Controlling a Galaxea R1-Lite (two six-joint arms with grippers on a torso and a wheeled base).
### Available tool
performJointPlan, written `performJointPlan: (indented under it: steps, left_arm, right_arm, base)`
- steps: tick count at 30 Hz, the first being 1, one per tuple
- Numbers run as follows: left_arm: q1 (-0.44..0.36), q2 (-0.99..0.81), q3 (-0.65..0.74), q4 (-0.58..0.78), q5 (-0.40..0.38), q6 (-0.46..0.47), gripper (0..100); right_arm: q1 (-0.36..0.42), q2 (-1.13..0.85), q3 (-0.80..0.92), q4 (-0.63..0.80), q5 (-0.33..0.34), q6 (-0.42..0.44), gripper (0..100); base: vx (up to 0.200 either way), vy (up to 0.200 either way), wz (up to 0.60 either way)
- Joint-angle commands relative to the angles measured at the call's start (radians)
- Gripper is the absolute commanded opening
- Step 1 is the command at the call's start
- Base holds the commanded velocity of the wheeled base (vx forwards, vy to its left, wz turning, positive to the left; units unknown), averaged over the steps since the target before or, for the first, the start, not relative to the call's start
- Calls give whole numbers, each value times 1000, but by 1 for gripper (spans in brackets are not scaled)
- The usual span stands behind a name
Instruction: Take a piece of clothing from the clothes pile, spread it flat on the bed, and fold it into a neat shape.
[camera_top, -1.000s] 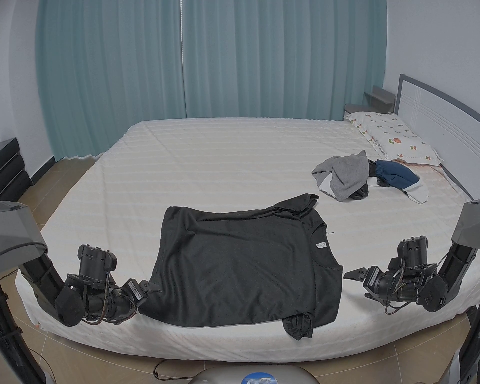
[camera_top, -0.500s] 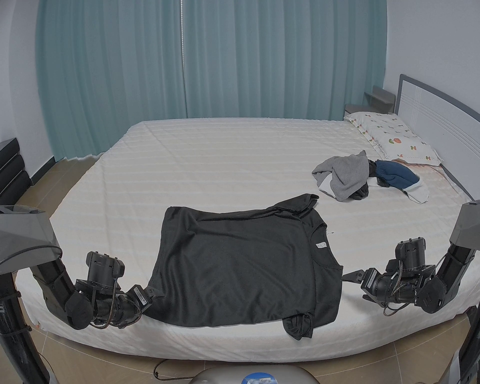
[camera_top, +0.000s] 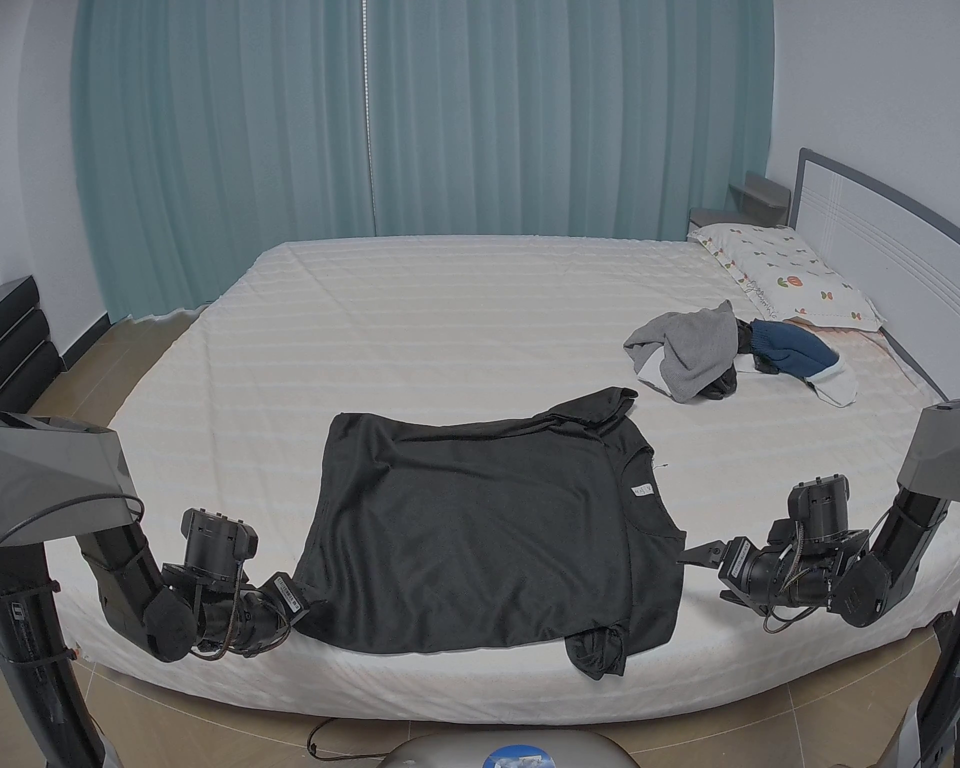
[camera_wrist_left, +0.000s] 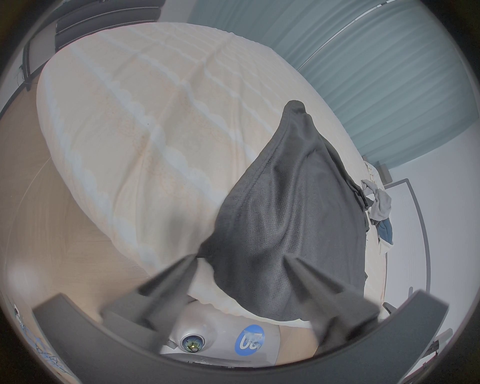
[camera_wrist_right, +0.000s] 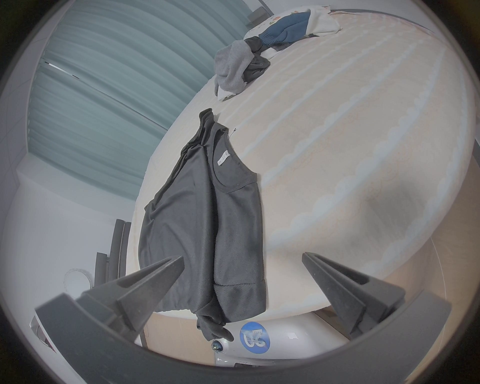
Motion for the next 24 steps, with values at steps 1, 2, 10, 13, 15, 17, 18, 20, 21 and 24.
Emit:
performJointPlan:
  steps: [1, 2, 10, 13, 15, 17, 18, 20, 21, 24]
  left_arm:
    - [13, 3, 1, 0, 1, 0, 0]
    - [17, 0, 1, 0, 1, -2, 0]
    - [95, -101, -1, 0, -1, -2, 0]
    - [108, -117, -2, 0, -1, -2, 0]
    - [112, -123, -9, 1, -1, -2, 0]
    - [117, -121, -9, 0, -1, -2, 0]
    - [117, -121, -9, 0, -1, -2, 0]
    - [120, -121, -12, 0, -2, -3, 0]
    - [121, -121, -15, 1, -2, -3, 0]
    - [128, -120, -15, 0, -2, -3, 0]
  right_arm:
    - [5, 11, -9, -2, 1, 0, 100]
    - [7, 19, -16, -2, 1, 0, 100]
    - [39, 112, -72, 0, -4, -2, 100]
    - [41, 151, -108, 0, -12, -2, 100]
    - [35, 158, -136, 9, -13, -5, 100]
    - [36, 167, -150, 12, -13, -7, 100]
    - [36, 167, -150, 12, -13, -7, 100]
    - [42, 193, -173, 12, -13, -7, 100]
    - [44, 206, -188, 12, -13, -7, 100]
    - [47, 221, -210, 12, -13, -10, 0]
  base:
    - [0, 0, 0]
    - [0, 0, 0]
    - [0, 0, 0]
    - [0, 0, 0]
    - [0, 0, 0]
    - [0, 0, 0]
    - [0, 0, 0]
    - [0, 0, 0]
    - [0, 0, 0]
    - [0, 0, 0]
